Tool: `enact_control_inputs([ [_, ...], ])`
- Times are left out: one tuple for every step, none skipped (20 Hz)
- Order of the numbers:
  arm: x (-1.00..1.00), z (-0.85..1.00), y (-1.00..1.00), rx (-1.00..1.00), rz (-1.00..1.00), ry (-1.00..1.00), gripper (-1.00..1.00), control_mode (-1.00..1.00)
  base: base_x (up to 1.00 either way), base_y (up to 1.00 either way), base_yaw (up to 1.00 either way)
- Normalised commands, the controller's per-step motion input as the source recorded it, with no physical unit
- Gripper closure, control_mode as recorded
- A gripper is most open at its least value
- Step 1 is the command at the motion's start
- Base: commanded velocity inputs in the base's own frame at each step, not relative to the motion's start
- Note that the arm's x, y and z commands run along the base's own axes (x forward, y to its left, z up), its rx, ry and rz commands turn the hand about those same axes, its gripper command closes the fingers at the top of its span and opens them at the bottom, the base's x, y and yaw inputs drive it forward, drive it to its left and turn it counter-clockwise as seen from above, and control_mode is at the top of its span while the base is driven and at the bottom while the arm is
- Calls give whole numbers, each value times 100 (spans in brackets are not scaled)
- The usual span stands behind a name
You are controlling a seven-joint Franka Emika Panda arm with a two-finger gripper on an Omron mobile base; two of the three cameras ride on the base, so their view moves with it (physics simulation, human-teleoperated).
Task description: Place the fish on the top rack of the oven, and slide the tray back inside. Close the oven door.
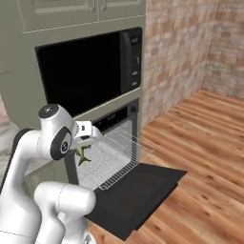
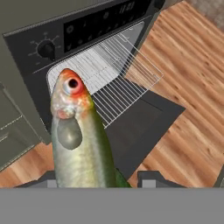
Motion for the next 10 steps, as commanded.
enact_control_inputs([
  [0, 0, 0, 0, 0, 0, 100, 100, 21, 3, -26],
  [0, 0, 0, 0, 0, 0, 100, 100, 0, 0, -26],
  [0, 0, 0, 0, 0, 0, 100, 100, 0, -6, -25],
  [0, 0, 0, 0, 0, 0, 100, 100, 0, -21, -24],
  [0, 0, 0, 0, 0, 0, 100, 100, -1, -26, -23],
  [0, 0, 0, 0, 0, 0, 100, 100, -3, -26, -22],
  [0, 0, 0, 0, 0, 0, 100, 100, -2, -23, -21],
  [0, 0, 0, 0, 0, 0, 100, 100, -1, -17, -19],
  [0, 0, 0, 0, 0, 0, 100, 100, 0, -6, -17],
  [0, 0, 0, 0, 0, 0, 100, 100, 0, 0, -12],
])
